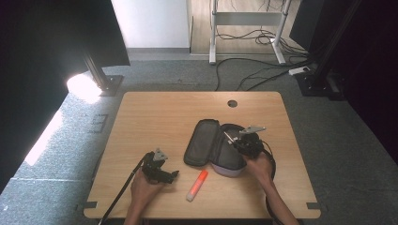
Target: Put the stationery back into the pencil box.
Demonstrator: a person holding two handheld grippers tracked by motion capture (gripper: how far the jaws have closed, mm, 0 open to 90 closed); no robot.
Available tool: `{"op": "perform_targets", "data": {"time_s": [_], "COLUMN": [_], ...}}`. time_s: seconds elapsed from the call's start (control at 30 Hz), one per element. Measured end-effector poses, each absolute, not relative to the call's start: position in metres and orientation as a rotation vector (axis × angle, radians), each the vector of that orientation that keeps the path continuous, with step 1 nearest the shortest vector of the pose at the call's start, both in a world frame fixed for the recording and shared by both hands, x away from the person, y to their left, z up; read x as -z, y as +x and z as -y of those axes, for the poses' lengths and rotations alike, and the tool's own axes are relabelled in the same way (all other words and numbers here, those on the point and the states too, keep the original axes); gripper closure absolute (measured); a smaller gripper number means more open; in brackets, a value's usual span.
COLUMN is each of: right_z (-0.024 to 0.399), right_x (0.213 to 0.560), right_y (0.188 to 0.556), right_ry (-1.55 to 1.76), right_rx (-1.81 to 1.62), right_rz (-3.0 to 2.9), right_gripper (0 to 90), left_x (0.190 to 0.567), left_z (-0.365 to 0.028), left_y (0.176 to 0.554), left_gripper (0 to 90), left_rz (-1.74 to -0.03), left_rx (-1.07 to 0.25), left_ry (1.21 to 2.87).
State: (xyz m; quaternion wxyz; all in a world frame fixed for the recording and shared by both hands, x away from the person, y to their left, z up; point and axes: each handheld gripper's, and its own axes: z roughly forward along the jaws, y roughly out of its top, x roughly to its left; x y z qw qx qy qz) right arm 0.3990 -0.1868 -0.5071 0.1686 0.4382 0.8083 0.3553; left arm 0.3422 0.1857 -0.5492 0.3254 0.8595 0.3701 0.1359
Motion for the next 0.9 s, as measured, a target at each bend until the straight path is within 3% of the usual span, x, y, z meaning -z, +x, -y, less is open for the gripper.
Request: {"op": "perform_targets", "data": {"time_s": [0.67, 0.9], "right_z": [0.178, 0.18], "right_x": [0.525, 0.52], "right_y": [0.408, 0.407], "right_ry": [1.231, 1.228], "right_rx": [-0.982, -1.003], "right_rz": [-2.35, -2.342], "right_gripper": [77.1, 71.6], "left_x": [0.549, 0.549], "left_z": [-0.186, -0.186], "left_y": [0.342, 0.342], "left_gripper": [0.0, 0.0], "left_rz": [-0.97, -0.97], "left_rx": [-0.356, -0.356], "left_ry": [2.253, 2.253]}}
